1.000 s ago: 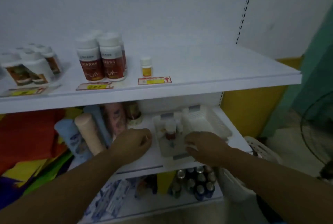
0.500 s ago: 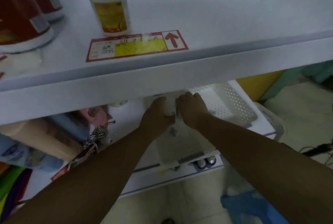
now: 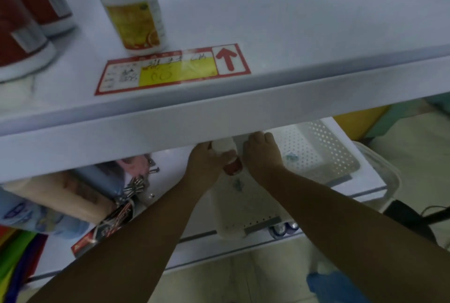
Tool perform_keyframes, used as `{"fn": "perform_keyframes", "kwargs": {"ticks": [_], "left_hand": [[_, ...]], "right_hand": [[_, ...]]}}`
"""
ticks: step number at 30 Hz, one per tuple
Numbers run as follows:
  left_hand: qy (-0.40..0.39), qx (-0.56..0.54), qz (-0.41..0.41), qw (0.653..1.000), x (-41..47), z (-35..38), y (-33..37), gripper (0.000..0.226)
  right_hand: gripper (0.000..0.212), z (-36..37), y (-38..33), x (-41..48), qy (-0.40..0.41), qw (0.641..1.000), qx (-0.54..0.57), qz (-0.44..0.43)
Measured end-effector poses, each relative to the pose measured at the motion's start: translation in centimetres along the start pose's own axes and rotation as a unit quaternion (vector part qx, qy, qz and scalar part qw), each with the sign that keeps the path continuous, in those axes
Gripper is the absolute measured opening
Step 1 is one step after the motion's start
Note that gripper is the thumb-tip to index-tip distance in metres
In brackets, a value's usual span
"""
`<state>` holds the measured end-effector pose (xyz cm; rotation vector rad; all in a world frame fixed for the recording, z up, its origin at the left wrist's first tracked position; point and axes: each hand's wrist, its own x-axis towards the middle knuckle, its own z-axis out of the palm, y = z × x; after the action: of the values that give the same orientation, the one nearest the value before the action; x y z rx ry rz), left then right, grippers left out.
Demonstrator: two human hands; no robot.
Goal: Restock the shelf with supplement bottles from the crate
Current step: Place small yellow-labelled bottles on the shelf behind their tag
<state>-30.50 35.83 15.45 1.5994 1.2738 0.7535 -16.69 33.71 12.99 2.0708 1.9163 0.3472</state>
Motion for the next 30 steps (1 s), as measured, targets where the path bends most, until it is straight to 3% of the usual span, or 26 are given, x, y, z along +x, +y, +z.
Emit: {"fn": "perform_keyframes", "kwargs": {"ticks": [4,6,9,11,13,14,15,17,20,24,27,28,30], "left_hand": [[0.040,-0.102,-0.050,0.993,-4.5,-2.9,3.1,0.029],[0.045,-0.136,-0.067,0.987,-8.2,-3.9,4.6,0.036],[0.042,-0.223,-0.062,0.972,-14.7,-4.6,7.8,0.048],[0.046,-0.304,-0.056,0.950,-18.9,-4.7,10.5,0.053],[0.048,-0.391,-0.049,0.918,-22.3,-4.8,13.5,0.053],[0.037,-0.430,-0.038,0.901,-23.7,-5.0,15.2,0.050],[0.027,-0.452,-0.028,0.891,-25.0,-5.2,16.9,0.048],[0.006,-0.468,-0.014,0.883,-27.5,-5.7,20.1,0.051],[-0.001,-0.457,0.009,0.889,-31.1,-6.0,23.5,0.062],[0.003,-0.490,0.043,0.871,-34.5,-6.7,25.5,0.056],[-0.007,-0.512,0.035,0.858,-35.3,-8.0,25.5,0.060],[-0.015,-0.514,0.037,0.857,-35.4,-8.4,25.4,0.058],[-0.039,-0.518,0.043,0.853,-35.5,-9.4,25.2,0.058]], "right_hand": [[0.023,-2.1,0.8,-4.5,0.056,0.985,0.158,0.032],[0.025,-3.5,1.7,-8.2,0.090,0.926,0.359,0.068],[0.016,-8.0,3.8,-15.2,0.088,0.715,0.686,0.102],[0.018,-11.0,5.6,-19.3,0.093,0.578,0.804,0.104],[0.014,-14.2,7.2,-22.4,0.055,0.418,0.903,0.083],[0.015,-15.9,7.7,-23.7,0.034,0.350,0.934,0.063],[0.022,-17.6,8.2,-24.9,0.021,0.305,0.951,0.046],[0.035,-20.6,8.6,-26.8,0.009,0.264,0.964,0.023],[0.044,-24.3,8.5,-29.2,-0.004,0.246,0.969,-0.022],[0.026,-27.5,8.1,-31.7,-0.009,0.217,0.972,-0.089],[0.023,-29.4,7.9,-32.5,-0.072,0.105,0.990,-0.058],[0.022,-30.1,7.7,-32.7,-0.081,0.091,0.991,-0.057],[0.026,-31.1,7.2,-32.8,-0.076,0.107,0.988,-0.076]]}}
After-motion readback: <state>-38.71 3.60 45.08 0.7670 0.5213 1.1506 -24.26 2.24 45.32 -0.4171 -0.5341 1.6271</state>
